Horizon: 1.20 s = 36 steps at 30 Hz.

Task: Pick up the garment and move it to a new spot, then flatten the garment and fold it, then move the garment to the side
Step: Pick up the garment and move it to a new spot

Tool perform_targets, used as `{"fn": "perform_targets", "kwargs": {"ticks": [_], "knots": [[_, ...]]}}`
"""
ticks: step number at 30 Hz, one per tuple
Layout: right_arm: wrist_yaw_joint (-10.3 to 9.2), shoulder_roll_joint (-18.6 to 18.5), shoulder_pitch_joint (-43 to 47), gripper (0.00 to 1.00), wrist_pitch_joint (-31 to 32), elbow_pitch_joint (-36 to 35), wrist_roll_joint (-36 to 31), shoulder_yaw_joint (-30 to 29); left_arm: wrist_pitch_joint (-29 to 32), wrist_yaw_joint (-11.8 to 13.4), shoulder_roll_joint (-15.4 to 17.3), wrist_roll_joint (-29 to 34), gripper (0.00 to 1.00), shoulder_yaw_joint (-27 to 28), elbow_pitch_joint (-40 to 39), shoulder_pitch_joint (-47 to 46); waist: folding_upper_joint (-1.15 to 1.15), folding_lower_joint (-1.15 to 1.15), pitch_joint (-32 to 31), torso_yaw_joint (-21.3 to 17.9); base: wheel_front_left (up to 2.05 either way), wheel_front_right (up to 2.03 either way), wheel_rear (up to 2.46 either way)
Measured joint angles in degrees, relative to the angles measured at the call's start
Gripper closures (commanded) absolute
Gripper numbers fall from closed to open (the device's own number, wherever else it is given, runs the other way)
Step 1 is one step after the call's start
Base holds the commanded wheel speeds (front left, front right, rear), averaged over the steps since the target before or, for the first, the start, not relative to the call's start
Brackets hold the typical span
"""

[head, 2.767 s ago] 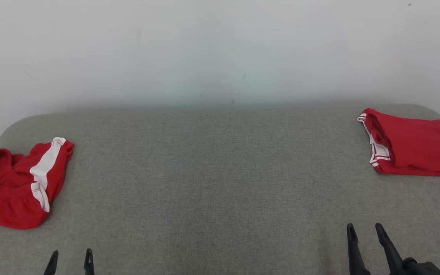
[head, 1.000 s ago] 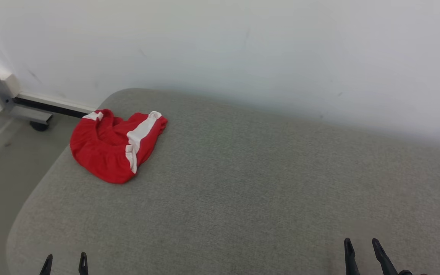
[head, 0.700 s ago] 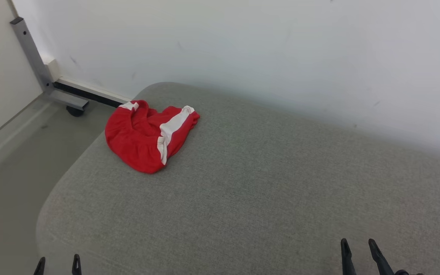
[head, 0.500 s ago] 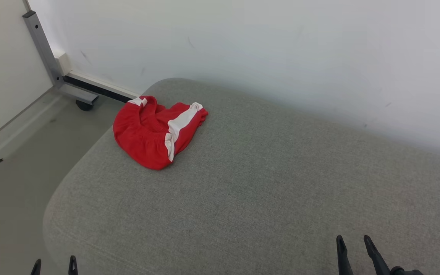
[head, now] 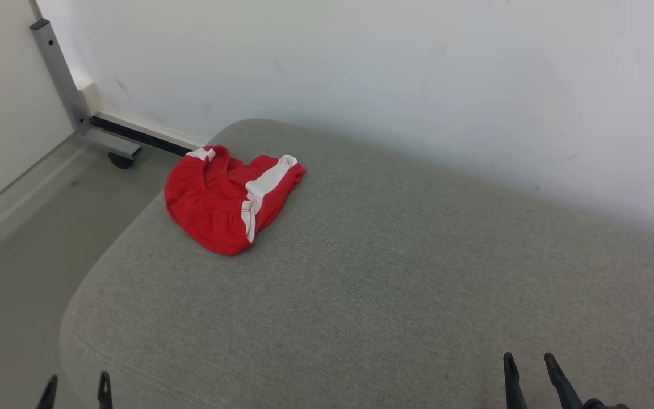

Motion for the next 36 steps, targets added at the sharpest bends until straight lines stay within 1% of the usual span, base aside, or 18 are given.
{"fn": "perform_targets", "kwargs": {"ticks": [4,9,15,19,22,27,32,34,36], "knots": [[0.00,-0.1,0.2,0.00,0.0,-0.4,-0.4,-0.3,0.0,-0.3,1.5,-0.3,0.00,-0.2,1.1,-3.9,0.00,0.00,0.0,-1.2,0.00,0.00,0.00],[0.00,-1.2,-0.6,0.00,0.0,-1.2,-0.9,-0.4,0.0,-0.6,3.1,-2.3,0.00,0.2,3.3,-12.0,0.00,0.00,1.2,-3.6,0.00,0.00,0.00],[0.00,-2.5,-2.9,0.00,0.0,-2.8,-1.4,-0.1,0.0,-0.7,5.9,-5.3,0.00,2.6,6.8,-21.8,0.00,0.00,3.5,-8.1,0.00,0.00,0.00],[0.00,-3.4,-4.3,0.00,0.0,-4.6,-1.4,-0.9,0.5,0.0,7.8,-8.3,0.00,6.0,8.9,-27.4,0.00,0.00,5.6,-11.8,0.00,0.00,0.00],[0.00,-4.2,-5.1,0.00,0.0,-5.7,-1.5,-2.1,1.5,0.4,9.9,-9.5,0.00,7.3,10.2,-31.0,0.00,0.00,7.4,-14.6,0.00,0.00,0.00],[0.00,-4.9,-6.0,0.00,0.0,-7.7,-1.6,-4.4,3.0,-0.2,14.6,-10.7,0.00,8.7,14.8,-36.9,0.00,0.01,11.7,-18.7,0.00,0.00,0.00],[0.00,-5.3,-6.8,0.00,0.0,-10.4,-1.8,-6.2,4.6,-0.6,17.5,-12.5,0.00,9.1,20.0,-43.1,0.00,0.01,16.7,-21.8,0.00,0.00,0.00],[0.00,-5.4,-7.0,0.00,0.2,-11.7,-1.8,-6.9,5.2,-0.6,18.2,-13.0,0.00,8.9,22.2,-45.7,0.00,0.01,18.7,-22.8,0.00,0.00,0.00],[0.00,-5.6,-7.2,0.00,0.6,-13.2,-1.9,-7.5,6.9,-0.8,18.9,-13.1,0.00,8.0,25.1,-48.1,0.00,0.01,20.7,-23.7,0.00,0.00,0.00]]}}
